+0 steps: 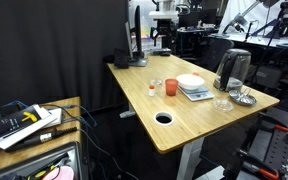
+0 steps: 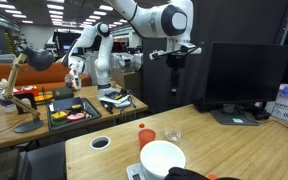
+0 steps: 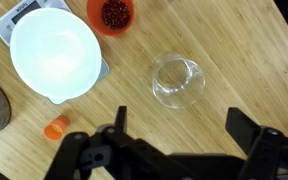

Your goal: Move the glass cup towards you

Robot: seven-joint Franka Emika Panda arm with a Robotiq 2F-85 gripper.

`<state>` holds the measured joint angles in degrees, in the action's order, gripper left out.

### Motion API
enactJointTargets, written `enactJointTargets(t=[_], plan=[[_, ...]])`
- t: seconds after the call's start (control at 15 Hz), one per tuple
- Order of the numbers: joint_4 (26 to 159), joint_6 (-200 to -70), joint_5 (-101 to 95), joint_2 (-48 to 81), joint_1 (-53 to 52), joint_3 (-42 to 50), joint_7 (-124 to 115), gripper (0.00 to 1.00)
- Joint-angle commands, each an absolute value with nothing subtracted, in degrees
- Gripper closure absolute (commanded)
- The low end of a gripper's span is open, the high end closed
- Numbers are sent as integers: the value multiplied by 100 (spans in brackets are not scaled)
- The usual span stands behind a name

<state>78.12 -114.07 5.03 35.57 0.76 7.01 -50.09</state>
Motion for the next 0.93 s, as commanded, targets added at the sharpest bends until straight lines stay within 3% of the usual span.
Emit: enactJointTargets(t=[0.0,0.87], plan=[[7581,-11298,665,3816,145,671,-5151,0],[6795,-10972,648,4964,259,735,-5437,2]])
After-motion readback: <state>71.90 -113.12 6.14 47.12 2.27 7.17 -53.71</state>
